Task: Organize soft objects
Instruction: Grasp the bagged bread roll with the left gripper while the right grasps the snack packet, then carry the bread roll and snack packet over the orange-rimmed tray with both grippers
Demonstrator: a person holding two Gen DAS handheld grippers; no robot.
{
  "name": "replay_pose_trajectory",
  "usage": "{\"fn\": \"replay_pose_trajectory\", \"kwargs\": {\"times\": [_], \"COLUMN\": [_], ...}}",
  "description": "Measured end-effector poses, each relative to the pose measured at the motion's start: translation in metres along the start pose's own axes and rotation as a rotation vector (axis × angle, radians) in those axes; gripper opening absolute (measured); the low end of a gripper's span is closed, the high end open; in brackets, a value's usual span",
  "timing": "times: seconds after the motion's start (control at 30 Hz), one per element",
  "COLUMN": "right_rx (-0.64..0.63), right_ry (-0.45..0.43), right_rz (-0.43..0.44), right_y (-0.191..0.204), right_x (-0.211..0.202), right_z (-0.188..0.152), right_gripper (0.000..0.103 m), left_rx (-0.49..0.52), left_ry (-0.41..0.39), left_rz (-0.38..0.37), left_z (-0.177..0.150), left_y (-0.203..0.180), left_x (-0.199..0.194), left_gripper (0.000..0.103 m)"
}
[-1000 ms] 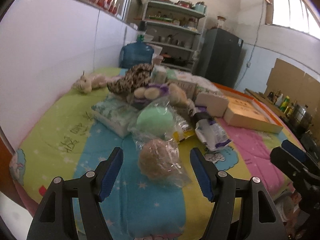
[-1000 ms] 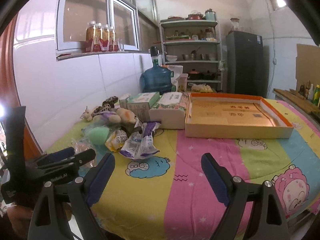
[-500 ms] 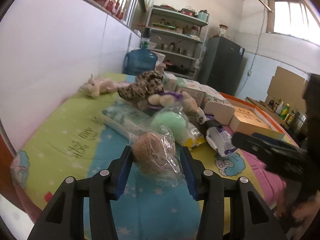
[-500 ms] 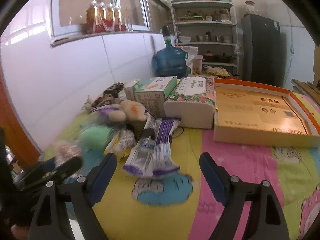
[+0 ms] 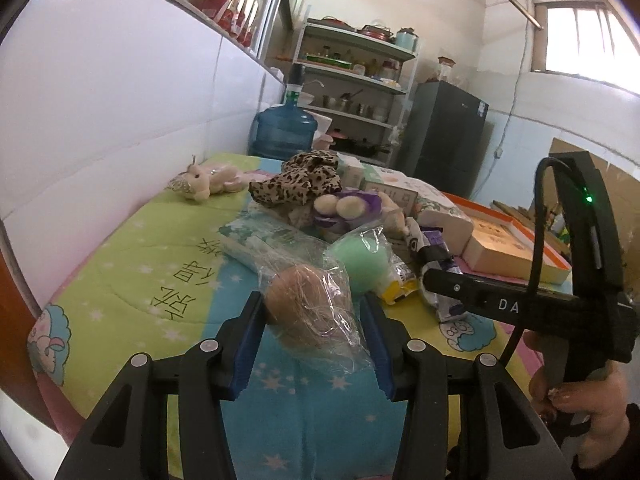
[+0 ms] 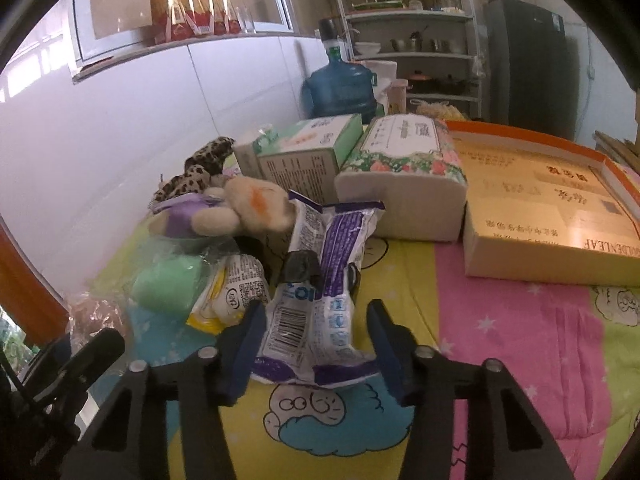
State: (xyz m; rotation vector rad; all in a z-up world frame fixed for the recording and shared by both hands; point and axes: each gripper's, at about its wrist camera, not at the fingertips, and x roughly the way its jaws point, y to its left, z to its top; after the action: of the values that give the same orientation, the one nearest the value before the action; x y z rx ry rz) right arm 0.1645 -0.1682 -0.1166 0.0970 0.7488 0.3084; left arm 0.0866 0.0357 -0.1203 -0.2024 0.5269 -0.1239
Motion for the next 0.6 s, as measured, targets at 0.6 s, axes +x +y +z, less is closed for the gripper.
{"fn": "replay_pose_trajectory", "kwargs": {"times": [0.6], "right_rx": [0.055], "right_ry": [-0.083], "right_rz": [0.035], "right_y": [-0.018], "right_x": [-0.045], "right_z": [-0.007], "right_gripper": [0.023], "left_rx": [0.039], "left_ry": [-0.062], "left_rz": [-0.044], "left_z": [0.009], "left_y": [-0.025], "left_x": [-0.024], "left_gripper": [0.050]}}
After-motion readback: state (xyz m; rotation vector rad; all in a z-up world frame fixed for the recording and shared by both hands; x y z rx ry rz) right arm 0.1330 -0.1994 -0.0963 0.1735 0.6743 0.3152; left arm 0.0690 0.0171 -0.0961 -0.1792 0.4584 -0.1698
